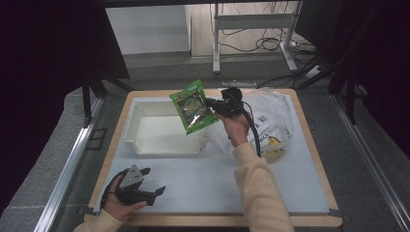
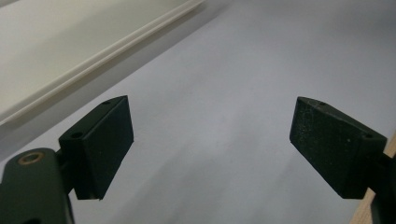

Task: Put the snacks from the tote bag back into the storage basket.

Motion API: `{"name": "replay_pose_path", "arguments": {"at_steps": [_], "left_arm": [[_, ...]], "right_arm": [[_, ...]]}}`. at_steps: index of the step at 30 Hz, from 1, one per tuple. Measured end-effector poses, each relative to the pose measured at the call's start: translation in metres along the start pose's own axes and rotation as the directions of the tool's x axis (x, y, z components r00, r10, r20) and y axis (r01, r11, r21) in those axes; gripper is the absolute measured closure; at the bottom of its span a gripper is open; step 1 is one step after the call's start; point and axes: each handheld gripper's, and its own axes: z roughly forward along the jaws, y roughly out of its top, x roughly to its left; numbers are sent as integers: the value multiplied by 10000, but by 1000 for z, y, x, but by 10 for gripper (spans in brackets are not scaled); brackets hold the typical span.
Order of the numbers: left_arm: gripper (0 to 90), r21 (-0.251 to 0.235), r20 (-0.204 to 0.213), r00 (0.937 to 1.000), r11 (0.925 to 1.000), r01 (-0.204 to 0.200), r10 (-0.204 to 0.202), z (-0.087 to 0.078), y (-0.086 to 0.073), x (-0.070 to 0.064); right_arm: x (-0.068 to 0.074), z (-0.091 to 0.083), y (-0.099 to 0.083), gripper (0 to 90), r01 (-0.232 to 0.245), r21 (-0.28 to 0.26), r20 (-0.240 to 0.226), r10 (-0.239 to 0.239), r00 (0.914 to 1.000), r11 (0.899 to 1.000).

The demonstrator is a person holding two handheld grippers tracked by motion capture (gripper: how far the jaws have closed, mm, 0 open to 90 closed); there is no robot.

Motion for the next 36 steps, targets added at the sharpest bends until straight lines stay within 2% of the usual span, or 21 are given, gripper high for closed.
{"name": "replay_pose_path", "arguments": {"at_steps": [12,27,36], "left_arm": [[136,-19,-9,10000,10000,20,-20,0,0,0],[136,-50,11,10000,10000,56,-56,-1,0,0],[136,-75,20,10000,10000,52,-52,-1,1,0]], "right_arm": [[9,14,-3,894,50,72,-205,-49,9998,10000],[14,36,-8,894,-226,212,-316,232,9992,9995],[23,48,-10,895,-202,318,-404,215,9990,9993]]}}
